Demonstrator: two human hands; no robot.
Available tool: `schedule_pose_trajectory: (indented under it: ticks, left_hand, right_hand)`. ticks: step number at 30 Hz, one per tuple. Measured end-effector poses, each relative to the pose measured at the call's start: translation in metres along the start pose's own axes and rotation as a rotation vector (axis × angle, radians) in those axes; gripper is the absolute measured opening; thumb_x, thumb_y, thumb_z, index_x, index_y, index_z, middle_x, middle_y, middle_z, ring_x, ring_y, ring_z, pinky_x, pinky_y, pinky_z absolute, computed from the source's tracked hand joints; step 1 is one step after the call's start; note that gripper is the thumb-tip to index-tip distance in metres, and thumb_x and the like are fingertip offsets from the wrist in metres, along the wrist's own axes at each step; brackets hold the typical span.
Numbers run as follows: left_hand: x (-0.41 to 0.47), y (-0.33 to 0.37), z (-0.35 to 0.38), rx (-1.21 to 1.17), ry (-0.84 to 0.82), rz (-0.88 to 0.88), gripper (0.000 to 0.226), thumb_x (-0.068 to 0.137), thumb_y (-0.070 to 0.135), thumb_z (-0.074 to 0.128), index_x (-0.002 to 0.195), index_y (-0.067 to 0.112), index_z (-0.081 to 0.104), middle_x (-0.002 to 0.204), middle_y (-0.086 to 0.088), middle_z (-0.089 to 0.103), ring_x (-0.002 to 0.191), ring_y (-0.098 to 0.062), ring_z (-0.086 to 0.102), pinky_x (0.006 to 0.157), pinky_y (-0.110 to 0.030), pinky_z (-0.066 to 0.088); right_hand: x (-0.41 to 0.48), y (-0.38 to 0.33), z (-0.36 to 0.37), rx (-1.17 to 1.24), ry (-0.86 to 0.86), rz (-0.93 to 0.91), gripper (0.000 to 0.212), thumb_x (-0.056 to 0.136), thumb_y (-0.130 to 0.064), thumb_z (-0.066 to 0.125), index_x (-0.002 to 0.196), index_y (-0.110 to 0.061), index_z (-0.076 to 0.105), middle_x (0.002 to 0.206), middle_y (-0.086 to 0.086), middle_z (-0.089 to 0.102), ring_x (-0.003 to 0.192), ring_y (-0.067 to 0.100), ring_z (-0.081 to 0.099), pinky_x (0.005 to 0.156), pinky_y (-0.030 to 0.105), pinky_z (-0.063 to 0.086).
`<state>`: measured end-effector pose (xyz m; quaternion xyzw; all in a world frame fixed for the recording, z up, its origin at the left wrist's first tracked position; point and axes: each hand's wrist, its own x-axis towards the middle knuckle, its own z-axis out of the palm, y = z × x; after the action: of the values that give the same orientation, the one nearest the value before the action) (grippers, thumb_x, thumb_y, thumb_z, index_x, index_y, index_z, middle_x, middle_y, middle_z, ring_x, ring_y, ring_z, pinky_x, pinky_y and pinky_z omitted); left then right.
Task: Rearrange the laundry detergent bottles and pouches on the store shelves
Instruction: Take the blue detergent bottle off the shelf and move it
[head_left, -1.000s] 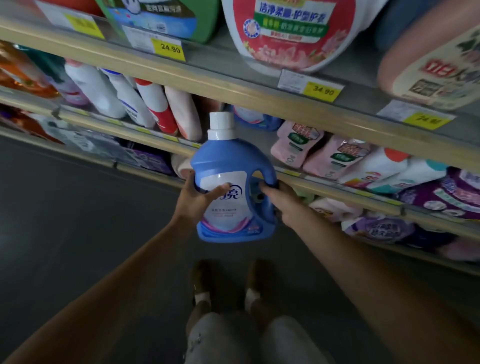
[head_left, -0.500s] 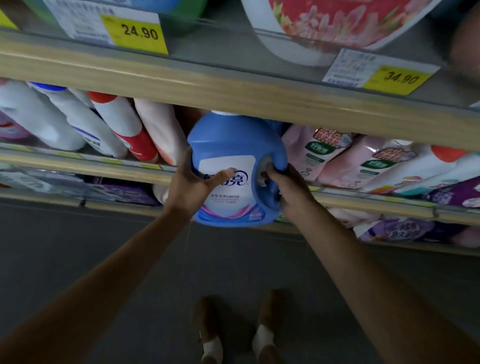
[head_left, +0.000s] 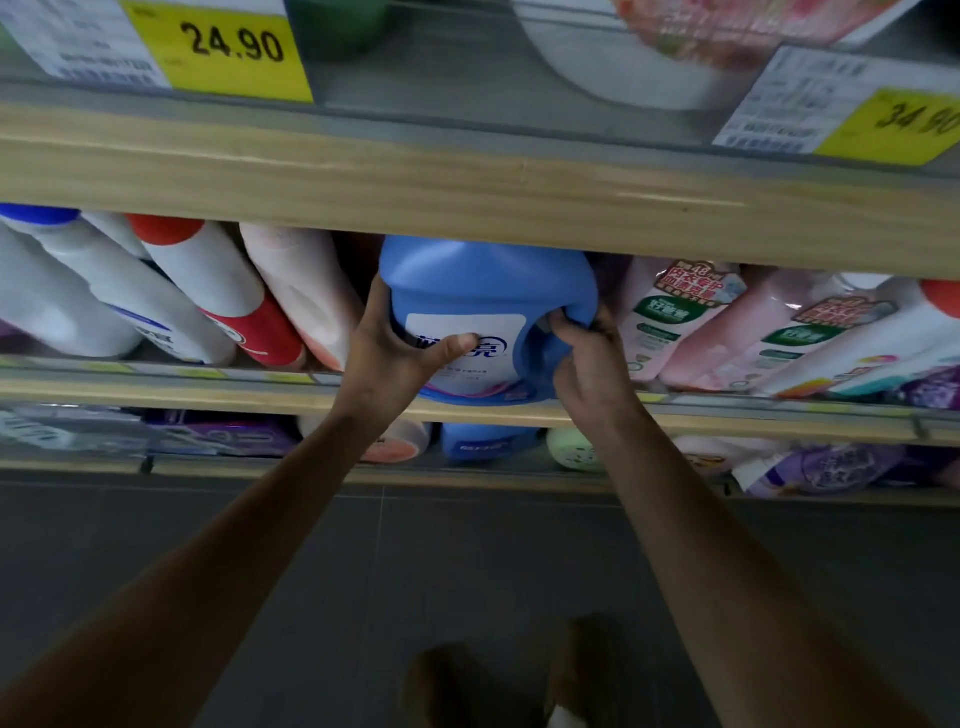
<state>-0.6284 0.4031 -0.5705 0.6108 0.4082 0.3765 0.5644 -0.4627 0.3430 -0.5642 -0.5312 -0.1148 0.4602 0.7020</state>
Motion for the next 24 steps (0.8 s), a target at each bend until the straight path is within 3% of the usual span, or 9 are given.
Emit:
schedule_pose_trajectory:
  ticks: [11,16,21,24]
  left_hand:
    - [0.037,-0.029,0.004,0.044,-0.027,0.052,0.073,0.069,0.0,0.079,0.128,0.016,0.039,0.112,0.015,0.058,0.099,0.017,0.058,0.078,-0.005,0.047]
    - [0.029,-0.048,0.01,0.049,-0.04,0.028,0.082,0.068,-0.007,0.077,0.136,0.002,0.032,0.115,0.008,0.056,0.1,0.018,0.056,0.081,-0.004,0.046]
    - [0.028,-0.042,0.012,0.029,-0.05,0.002,0.083,0.071,-0.007,0.075,0.139,0.002,0.027,0.123,-0.002,0.052,0.099,0.012,0.056,0.081,-0.007,0.047]
    - [0.02,-0.038,0.016,0.052,-0.029,0.025,0.072,0.075,-0.007,0.072,0.133,0.008,0.032,0.116,0.006,0.053,0.088,0.017,0.056,0.074,-0.004,0.046]
  right_hand:
    - [0.033,0.016,-0.004,0.054,0.026,-0.046,0.029,0.087,0.015,0.047,0.091,-0.012,0.055,0.092,0.005,0.056,0.088,0.016,0.054,0.088,0.032,0.043]
    - [0.034,0.032,-0.02,-0.015,0.059,-0.033,0.03,0.087,0.014,0.048,0.092,-0.015,0.056,0.086,-0.006,0.063,0.082,0.006,0.059,0.074,0.02,0.05]
    - [0.036,0.03,-0.023,-0.22,0.057,-0.046,0.029,0.089,0.004,0.054,0.114,-0.012,0.054,0.104,-0.001,0.063,0.096,0.012,0.059,0.085,0.026,0.049]
    - [0.03,0.03,-0.028,-0.373,0.067,-0.014,0.036,0.09,-0.006,0.057,0.126,-0.006,0.05,0.126,0.01,0.058,0.113,0.02,0.054,0.095,0.032,0.044]
